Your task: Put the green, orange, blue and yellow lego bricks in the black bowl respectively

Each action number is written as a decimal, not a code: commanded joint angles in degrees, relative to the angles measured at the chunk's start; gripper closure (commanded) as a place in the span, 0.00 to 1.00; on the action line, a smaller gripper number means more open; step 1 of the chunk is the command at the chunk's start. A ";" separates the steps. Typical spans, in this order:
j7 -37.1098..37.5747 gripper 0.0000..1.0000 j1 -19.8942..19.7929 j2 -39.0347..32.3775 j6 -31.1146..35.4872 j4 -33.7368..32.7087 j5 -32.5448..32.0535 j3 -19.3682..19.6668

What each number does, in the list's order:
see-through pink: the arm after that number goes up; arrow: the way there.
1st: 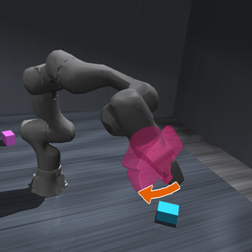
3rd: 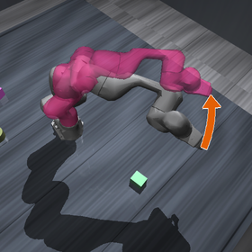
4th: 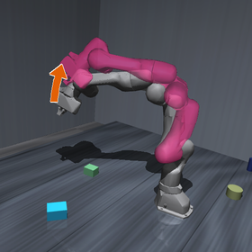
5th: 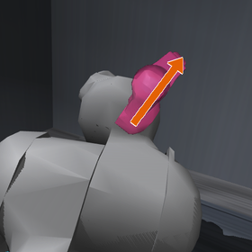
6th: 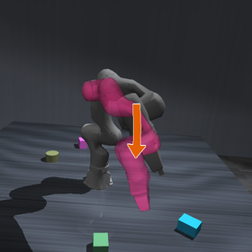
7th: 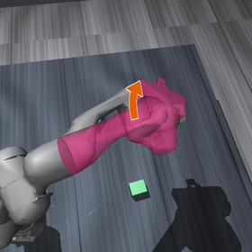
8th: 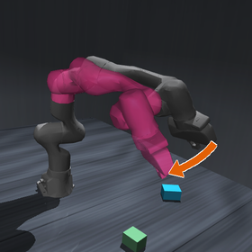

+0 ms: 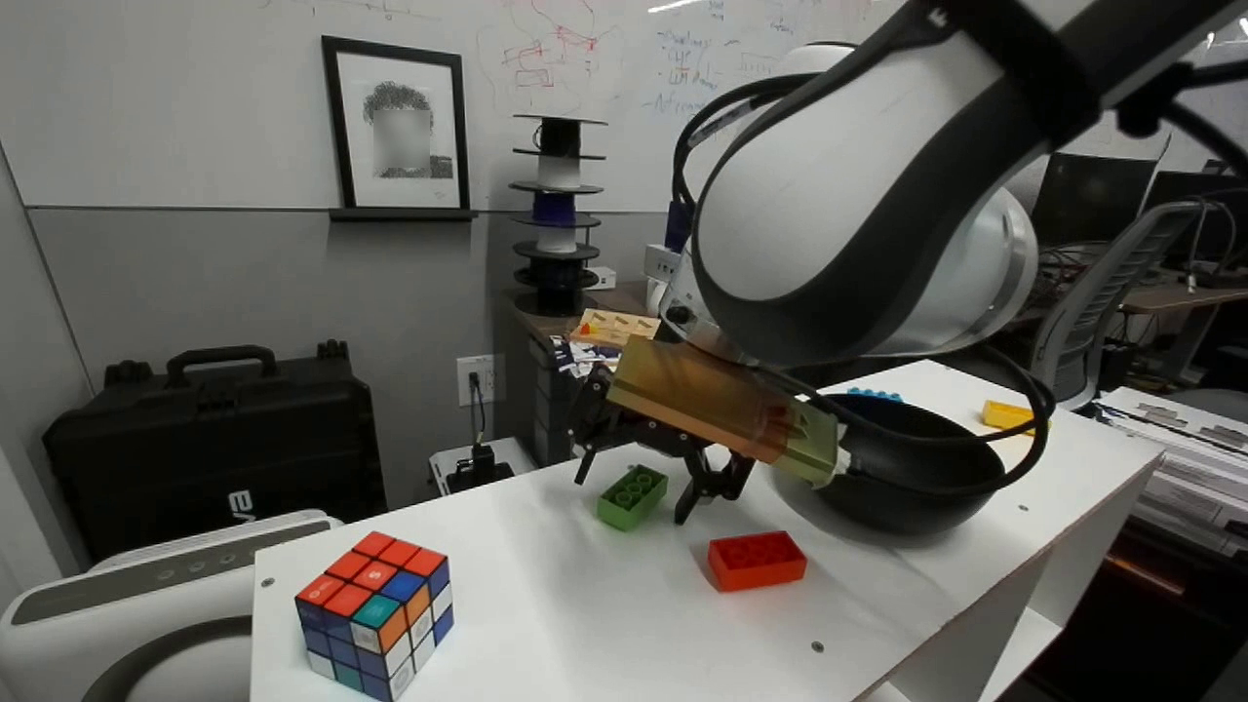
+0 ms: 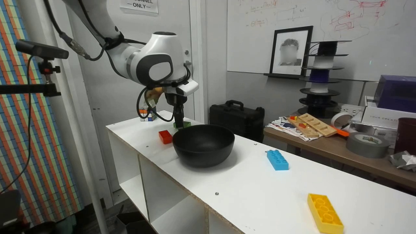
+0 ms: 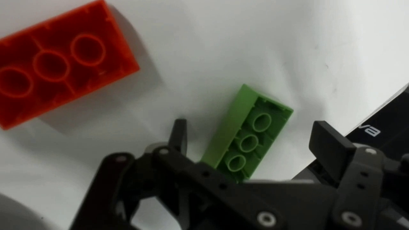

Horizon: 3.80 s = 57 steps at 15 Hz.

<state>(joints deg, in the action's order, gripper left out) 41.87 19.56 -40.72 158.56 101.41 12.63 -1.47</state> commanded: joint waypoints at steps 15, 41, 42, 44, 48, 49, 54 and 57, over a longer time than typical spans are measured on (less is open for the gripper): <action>-0.06 0.87 -0.56 1.28 -14.20 -3.99 -0.40 -2.88; -1.74 0.86 -12.85 25.53 -22.45 13.80 -15.75 4.75; -2.16 0.86 -13.33 25.03 -23.39 13.68 -15.94 4.96; -2.71 0.83 -13.83 24.39 -25.62 13.79 -16.45 5.31; -4.86 0.22 -14.22 23.86 -26.92 14.06 -16.39 4.79; -5.90 0.13 -14.00 23.67 -26.43 14.04 -16.58 4.49; -13.05 0.00 -11.45 22.95 -27.61 12.78 -16.37 0.98; -16.10 0.00 -8.43 23.09 -31.59 12.55 -15.21 -3.00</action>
<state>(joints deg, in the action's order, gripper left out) 29.11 8.53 -17.70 131.04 115.42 -3.34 -1.75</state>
